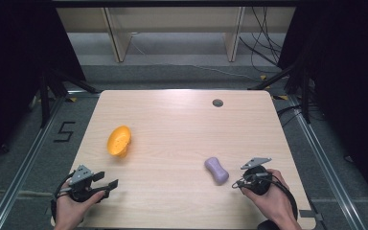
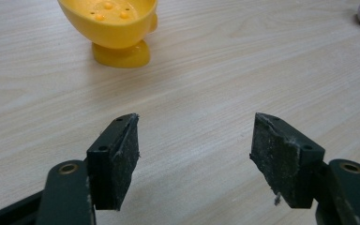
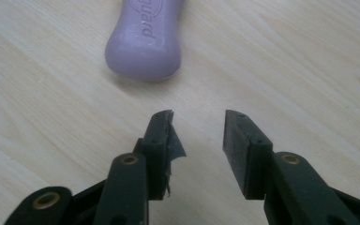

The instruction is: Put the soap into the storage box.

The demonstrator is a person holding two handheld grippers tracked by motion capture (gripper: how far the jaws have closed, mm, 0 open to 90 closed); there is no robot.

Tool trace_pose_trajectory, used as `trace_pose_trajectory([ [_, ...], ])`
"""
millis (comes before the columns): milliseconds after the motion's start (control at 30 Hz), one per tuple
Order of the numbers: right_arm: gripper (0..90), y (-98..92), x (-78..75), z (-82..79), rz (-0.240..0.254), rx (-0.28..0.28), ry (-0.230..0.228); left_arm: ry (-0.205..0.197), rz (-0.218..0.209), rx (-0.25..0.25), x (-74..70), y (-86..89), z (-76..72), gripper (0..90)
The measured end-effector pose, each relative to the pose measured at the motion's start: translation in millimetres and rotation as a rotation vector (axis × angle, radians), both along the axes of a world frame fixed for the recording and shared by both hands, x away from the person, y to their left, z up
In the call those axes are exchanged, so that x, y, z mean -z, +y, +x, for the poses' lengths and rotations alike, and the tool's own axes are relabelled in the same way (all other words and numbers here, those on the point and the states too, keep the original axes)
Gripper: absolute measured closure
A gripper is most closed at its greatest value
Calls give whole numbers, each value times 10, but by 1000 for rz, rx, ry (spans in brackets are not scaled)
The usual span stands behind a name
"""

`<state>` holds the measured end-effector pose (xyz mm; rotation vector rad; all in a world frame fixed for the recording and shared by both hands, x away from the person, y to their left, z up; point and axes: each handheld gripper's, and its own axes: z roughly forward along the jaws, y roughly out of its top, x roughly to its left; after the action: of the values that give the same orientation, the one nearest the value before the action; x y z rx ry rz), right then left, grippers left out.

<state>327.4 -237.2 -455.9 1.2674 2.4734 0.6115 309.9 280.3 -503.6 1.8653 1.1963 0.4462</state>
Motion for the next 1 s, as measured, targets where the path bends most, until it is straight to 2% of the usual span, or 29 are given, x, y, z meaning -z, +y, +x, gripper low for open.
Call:
trace_pose_trajectory([
  [33,605,0,0,0,0,0,0,2,-5,-7,-1,-4,-2,318],
  [67,581,4,-3,-8,7,14,21,4,-6,-5,-1,-4,-2,318],
  [100,512,11,11,-5,9,25,53,5,-12,-1,2,-10,-4,318],
  [167,489,24,42,10,-20,17,97,3,-7,1,1,-13,-8,317],
  [200,472,34,56,17,-21,13,120,3,7,-1,1,-13,-15,317],
  [233,448,36,60,32,-17,-3,142,4,3,1,5,-15,-14,316],
  [267,436,50,47,41,-13,5,166,7,-1,3,11,-18,-12,315],
  [300,436,50,47,41,-13,5,166,7,-1,3,11,-18,-12,315],
  [333,415,56,4,87,-37,-16,163,12,-9,0,20,-30,-8,314],
  [400,417,70,-26,109,-39,-26,180,12,-4,8,17,-28,-7,314],
  [433,419,86,-52,131,-25,-35,194,10,-1,10,16,-28,-7,314],
  [467,415,111,-89,158,-27,-31,229,10,0,12,16,-29,-7,314],
  [533,424,140,-120,281,-69,-66,246,14,7,10,13,-29,-14,313],
  [567,424,140,-120,281,-69,-66,246,14,7,10,13,-29,-14,313],
  [600,428,200,-165,339,-73,-37,284,12,2,11,15,-26,-13,313],
  [633,428,200,-165,339,-73,-37,284,12,2,11,15,-26,-13,313],
  [667,428,251,-199,431,-76,-40,308,13,-4,14,21,-18,-9,313],
  [733,427,277,-217,454,-72,-39,312,11,0,16,21,-15,-6,313],
  [767,429,344,-244,541,-75,-42,324,13,4,12,18,-13,-7,312],
  [833,427,397,-253,609,-71,-44,335,14,6,12,15,-14,-10,312],
  [933,427,449,-250,688,-79,-60,325,21,-12,12,20,-17,-10,313],
  [1000,428,520,-239,741,-83,-48,342,22,-12,11,18,-15,-10,313],
])
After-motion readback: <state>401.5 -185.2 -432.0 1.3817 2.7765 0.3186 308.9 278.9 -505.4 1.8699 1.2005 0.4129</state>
